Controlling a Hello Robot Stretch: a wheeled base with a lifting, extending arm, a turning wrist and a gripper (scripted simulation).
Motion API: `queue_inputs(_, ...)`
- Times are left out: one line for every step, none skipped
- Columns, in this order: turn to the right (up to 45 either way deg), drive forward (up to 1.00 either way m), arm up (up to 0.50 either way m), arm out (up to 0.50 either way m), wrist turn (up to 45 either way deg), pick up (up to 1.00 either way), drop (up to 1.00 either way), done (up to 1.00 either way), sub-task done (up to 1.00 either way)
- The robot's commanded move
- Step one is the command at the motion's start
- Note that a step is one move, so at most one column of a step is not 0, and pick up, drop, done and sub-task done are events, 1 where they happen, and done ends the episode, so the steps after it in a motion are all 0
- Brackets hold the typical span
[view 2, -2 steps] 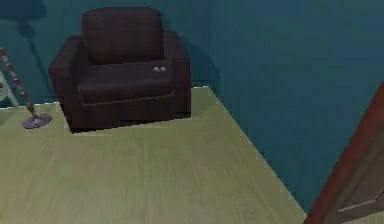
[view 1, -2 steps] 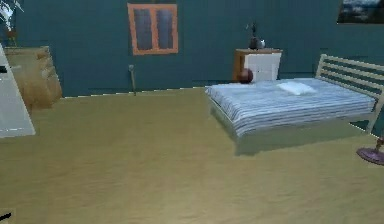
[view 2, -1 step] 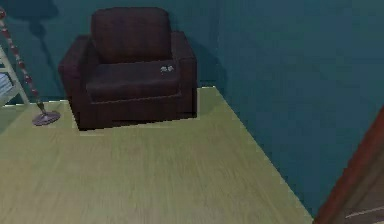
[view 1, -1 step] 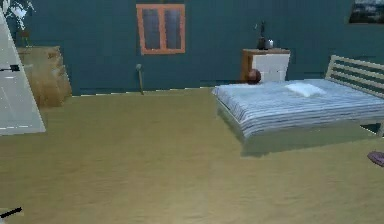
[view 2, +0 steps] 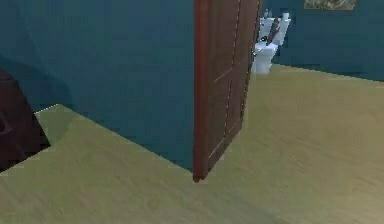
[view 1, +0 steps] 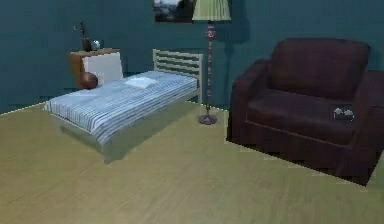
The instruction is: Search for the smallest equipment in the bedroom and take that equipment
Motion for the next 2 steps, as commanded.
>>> queue_inputs(45.0,0.00,0.00,0.00,0.0,0.00,0.00,0.00,0.00)
queue_inputs(30.0,0.00,0.00,0.00,0.0,0.00,0.00,0.00,0.00)
